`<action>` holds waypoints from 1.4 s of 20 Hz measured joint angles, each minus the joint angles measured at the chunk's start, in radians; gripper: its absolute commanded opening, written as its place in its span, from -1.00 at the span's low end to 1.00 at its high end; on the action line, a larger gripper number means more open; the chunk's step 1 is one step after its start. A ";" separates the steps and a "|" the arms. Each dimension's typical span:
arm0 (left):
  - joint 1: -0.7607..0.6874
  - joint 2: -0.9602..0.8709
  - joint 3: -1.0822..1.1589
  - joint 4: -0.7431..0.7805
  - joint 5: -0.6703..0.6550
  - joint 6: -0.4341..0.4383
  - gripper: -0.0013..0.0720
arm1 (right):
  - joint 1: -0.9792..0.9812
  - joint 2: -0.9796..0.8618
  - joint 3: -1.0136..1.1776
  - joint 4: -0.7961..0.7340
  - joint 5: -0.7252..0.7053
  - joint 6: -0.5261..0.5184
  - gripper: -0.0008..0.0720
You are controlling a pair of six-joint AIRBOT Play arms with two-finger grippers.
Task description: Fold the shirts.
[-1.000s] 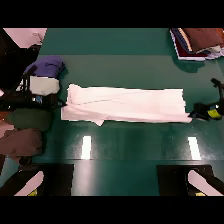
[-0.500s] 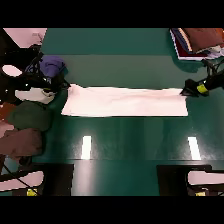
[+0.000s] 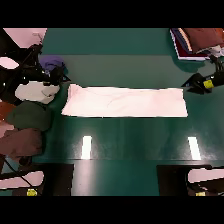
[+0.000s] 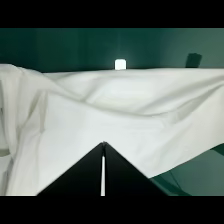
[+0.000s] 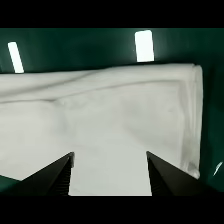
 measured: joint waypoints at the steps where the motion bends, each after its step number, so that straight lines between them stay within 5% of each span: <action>1: -0.005 -0.001 0.003 0.001 -0.017 0.007 -0.88 | -0.027 0.001 -0.029 0.000 0.005 -0.018 0.77; 7: -0.108 -0.014 0.008 0.010 -0.063 0.024 -0.90 | -0.100 -0.071 -0.123 0.014 0.024 -0.100 0.74; 11: -0.202 -0.037 0.009 0.015 -0.066 0.026 -0.90 | -0.077 -0.121 -0.134 0.058 0.037 -0.136 0.45; 13: -0.241 -0.051 0.010 0.014 -0.053 0.024 -0.90 | -0.061 -0.135 -0.136 0.059 0.029 -0.157 -0.60; 14: -0.259 -0.060 0.013 0.014 -0.044 0.023 -0.90 | -0.052 -0.140 -0.134 0.049 0.024 -0.168 -0.82; 22: -0.426 -0.252 0.229 0.013 0.000 -0.003 -0.90 | -0.010 -0.064 -0.013 0.095 0.134 -0.156 -0.93; 28: -0.552 -0.488 0.456 0.012 0.024 -0.064 -0.90 | 0.108 0.061 0.158 0.266 0.203 -0.089 -0.93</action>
